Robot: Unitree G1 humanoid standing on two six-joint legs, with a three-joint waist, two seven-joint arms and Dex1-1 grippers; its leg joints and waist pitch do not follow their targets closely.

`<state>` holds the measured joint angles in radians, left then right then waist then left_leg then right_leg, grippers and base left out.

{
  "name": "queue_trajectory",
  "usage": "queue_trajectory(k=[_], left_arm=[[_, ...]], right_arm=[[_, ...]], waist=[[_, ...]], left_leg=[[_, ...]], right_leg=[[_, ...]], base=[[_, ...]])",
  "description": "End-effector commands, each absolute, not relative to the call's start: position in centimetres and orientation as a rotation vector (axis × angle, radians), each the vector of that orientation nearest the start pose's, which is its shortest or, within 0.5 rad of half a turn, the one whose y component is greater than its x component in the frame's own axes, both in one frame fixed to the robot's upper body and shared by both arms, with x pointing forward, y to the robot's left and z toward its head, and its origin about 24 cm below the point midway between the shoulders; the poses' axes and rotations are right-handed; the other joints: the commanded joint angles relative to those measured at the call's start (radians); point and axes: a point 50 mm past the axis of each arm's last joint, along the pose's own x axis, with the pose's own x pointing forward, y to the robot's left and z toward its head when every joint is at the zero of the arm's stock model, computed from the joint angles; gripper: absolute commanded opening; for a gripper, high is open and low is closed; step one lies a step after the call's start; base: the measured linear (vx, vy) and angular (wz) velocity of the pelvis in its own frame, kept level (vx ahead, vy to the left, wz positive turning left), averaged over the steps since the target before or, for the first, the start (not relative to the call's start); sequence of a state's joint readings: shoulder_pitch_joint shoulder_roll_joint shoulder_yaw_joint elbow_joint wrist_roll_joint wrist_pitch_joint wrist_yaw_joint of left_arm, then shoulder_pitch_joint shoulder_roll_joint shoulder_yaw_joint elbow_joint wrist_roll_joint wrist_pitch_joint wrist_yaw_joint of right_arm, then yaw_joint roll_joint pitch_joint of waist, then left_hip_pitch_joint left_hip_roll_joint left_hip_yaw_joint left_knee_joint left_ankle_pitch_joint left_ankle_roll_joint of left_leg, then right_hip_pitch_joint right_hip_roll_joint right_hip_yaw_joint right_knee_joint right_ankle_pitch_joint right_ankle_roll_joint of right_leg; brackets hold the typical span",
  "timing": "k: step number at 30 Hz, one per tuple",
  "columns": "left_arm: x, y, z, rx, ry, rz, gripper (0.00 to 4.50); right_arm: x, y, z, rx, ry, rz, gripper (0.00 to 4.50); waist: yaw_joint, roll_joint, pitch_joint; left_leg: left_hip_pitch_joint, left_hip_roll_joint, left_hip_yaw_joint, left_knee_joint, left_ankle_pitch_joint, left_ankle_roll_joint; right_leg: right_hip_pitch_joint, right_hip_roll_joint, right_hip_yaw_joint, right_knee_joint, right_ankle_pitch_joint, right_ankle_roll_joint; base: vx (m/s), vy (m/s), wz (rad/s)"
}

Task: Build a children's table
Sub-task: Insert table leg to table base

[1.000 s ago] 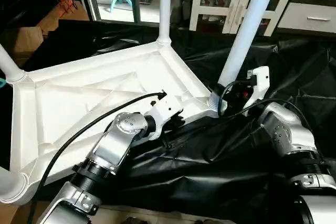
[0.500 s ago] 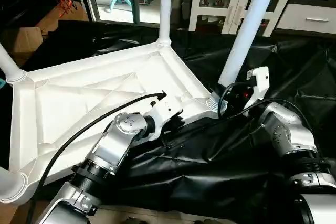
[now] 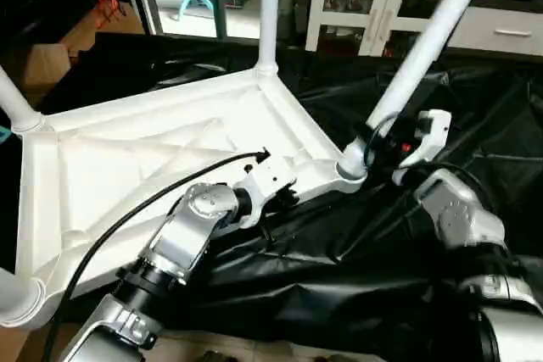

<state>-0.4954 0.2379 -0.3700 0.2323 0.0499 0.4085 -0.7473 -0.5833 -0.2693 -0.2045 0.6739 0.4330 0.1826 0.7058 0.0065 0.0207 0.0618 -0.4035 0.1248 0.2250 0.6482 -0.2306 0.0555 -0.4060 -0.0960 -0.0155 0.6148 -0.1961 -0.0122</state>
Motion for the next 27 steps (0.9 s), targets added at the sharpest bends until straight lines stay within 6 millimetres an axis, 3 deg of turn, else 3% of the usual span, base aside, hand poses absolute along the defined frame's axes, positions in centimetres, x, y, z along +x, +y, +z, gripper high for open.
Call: queue_trajectory(k=[1, 9, 17, 25, 27], left_arm=[[29.7, 7.1, 5.7, 0.414, 0.354, -1.084, 0.0], [29.6, 7.1, 5.7, 0.411, 0.347, -1.108, 0.0], [29.7, 7.2, 5.7, 0.421, 0.347, -1.108, 0.0], [29.7, 7.3, 5.7, 0.415, 0.347, -1.092, 0.0], [29.7, 7.3, 5.6, 0.415, 0.347, -1.089, 0.0]], right_arm=[[34.1, -19.9, 7.0, 0.293, 0.11, 0.572, 1.89], [33.5, -21.1, 6.6, 0.134, 0.128, 0.619, 1.89], [32.0, -21.7, 5.0, -0.013, 0.2, 0.756, 1.88], [30.0, -21.6, 2.5, 0.106, 0.172, 0.708, 1.88], [29.9, -21.6, 2.3, 0.123, 0.159, 0.691, 1.88]], waist=[[0.001, -0.025, -0.09], [-0.001, -0.026, -0.085], [0.002, -0.031, -0.085], [0.006, -0.033, -0.083], [0.007, -0.03, -0.083]], left_leg=[[0.037, 0.098, -0.05, -0.066, 0.136, 0.172], [0.037, 0.1, -0.05, -0.069, 0.071, 0.146], [0.036, 0.101, -0.051, -0.067, 0.074, 0.162], [0.041, 0.104, -0.052, -0.075, 0.019, 0.135], [0.043, 0.105, -0.052, -0.078, 0.004, 0.123]], right_leg=[[0.043, -0.063, 0.019, -0.03, 0.088, -0.306], [0.041, -0.061, 0.02, -0.038, 0.015, -0.299], [0.042, -0.064, 0.021, -0.038, 0.024, -0.301], [0.04, -0.063, 0.022, -0.046, -0.017, -0.289], [0.039, -0.062, 0.022, -0.048, -0.025, -0.285]], base=[[0.0, 0.0, 0.0], [0.0, 0.0, 0.0], [0.0, 0.0, 0.0], [0.0, 0.0, 0.0], [0.0, 0.0, 0.0]])
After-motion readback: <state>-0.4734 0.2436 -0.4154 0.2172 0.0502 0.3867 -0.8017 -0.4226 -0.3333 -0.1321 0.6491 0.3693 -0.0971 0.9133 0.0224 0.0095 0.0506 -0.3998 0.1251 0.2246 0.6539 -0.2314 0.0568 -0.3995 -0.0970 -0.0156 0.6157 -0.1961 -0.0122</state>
